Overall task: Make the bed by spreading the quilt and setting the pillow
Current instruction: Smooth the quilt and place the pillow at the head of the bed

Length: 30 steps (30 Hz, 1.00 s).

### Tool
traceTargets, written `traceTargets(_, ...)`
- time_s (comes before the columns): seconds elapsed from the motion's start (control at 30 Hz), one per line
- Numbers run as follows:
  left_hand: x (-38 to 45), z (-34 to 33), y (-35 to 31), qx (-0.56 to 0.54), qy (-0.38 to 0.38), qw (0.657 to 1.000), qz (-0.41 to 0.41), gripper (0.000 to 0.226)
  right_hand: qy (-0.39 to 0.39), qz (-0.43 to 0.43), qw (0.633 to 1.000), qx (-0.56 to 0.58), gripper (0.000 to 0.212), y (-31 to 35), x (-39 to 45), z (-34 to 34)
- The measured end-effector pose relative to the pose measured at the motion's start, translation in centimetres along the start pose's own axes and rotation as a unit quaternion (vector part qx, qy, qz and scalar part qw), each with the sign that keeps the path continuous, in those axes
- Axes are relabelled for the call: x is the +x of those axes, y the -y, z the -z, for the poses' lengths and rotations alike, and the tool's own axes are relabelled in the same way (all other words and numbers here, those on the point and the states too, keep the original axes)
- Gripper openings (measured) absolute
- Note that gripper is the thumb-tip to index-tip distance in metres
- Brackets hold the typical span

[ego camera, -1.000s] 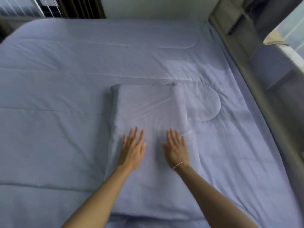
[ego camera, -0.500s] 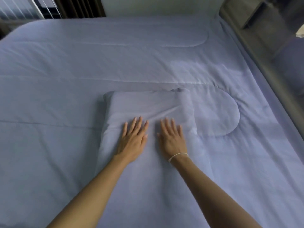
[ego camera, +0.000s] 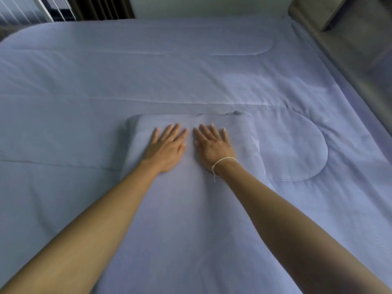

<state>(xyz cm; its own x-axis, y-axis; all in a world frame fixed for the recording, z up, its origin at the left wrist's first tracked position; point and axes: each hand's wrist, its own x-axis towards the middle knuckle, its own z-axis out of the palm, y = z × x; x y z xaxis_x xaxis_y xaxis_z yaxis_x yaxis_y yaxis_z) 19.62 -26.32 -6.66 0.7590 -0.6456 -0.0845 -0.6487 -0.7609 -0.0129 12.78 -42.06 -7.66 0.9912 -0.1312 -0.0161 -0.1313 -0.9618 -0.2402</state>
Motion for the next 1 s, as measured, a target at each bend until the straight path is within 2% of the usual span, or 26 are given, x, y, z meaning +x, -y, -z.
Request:
traceTargets(0.13, 2.3, 1.1, 7.7, 0.007, 0.035, 0.985, 0.171, 0.056, 0.014, -0.145, 0.988, -0.043, 0.051, -6.1, 4.3, 1.6)
traceTargets(0.2, 1.4, 2.7, 9.9, -0.03, 0.004, 0.971, 0.235, 0.059, -0.015, -0.211, 0.976, -0.042, 0.051, -7.6, 4.7, 3.2)
traceTargets(0.23, 0.6, 3.2, 9.6, -0.041, -0.04, 0.973, 0.225, 0.059, -0.051, -0.209, 0.975, -0.05, 0.052, -7.2, 4.1, 3.6)
traceTargets(0.3, -1.6, 3.4, 6.1, -0.073, -0.11, 0.982, 0.134, 0.056, -0.089, -0.149, 0.984, -0.031, 0.052, -4.0, 1.9, 3.6)
traceTargets(0.37, -4.8, 1.9, 1.8, -0.088, -0.089, 0.991, 0.047, 0.059, -0.049, -0.07, 0.996, 0.003, 0.053, 0.2, -2.1, 2.3)
traceTargets(0.4, -6.8, 1.0, 0.4, -0.071, -0.064, 0.995, 0.035, 0.062, -0.019, -0.039, 0.999, 0.004, 0.053, 1.4, -4.5, 1.5)
traceTargets(0.47, -10.1, -0.4, 0.5, -0.04, -0.045, 0.995, 0.08, 0.063, 0.011, -0.047, 0.999, -0.002, 0.055, 1.2, -8.6, 0.5)
traceTargets(0.53, -12.8, -0.4, 1.9, -0.084, -0.063, 0.974, 0.199, 0.059, 0.0, -0.15, 0.989, 0.008, 0.057, -0.7, -11.4, 0.5)
traceTargets(0.57, -14.3, 0.2, 1.7, -0.108, -0.077, 0.963, 0.236, 0.057, 0.0, -0.195, 0.981, 0.013, 0.058, -0.9, -12.8, 0.9)
traceTargets(0.6, -15.9, 0.6, 0.5, -0.119, -0.091, 0.962, 0.228, 0.056, 0.005, -0.204, 0.979, 0.02, 0.059, -0.1, -14.2, 1.1)
traceTargets(0.63, -17.6, 0.7, -1.5, -0.113, -0.097, 0.972, 0.183, 0.056, 0.006, -0.168, 0.985, 0.029, 0.059, 1.8, -15.9, 1.3)
traceTargets(0.7, -21.3, -0.5, -5.1, -0.095, -0.048, 0.99, 0.094, 0.058, 0.027, -0.038, 0.998, 0.032, 0.06, 6.4, -19.7, 0.7)
traceTargets(0.77, -25.3, -0.8, -5.7, -0.09, -0.006, 0.991, 0.104, 0.059, 0.075, 0.029, 0.997, 0.005, 0.061, 8.3, -24.3, 0.1)
traceTargets(0.83, -28.3, -1.1, -4.1, -0.106, 0.003, 0.978, 0.18, 0.062, 0.099, -0.012, 0.995, 0.003, 0.068, 6.1, -27.6, 0.8)
traceTargets(0.93, -31.1, -0.4, -1.8, -0.174, 0.038, 0.938, 0.299, 0.069, 0.076, -0.167, 0.983, 0.017, 0.073, 0.7, -30.1, 2.4)
traceTargets(1.0, -31.3, -0.2, -1.2, -0.215, 0.044, 0.924, 0.314, 0.07, 0.058, -0.245, 0.965, 0.078, 0.077, -1.3, -30.2, 3.6)
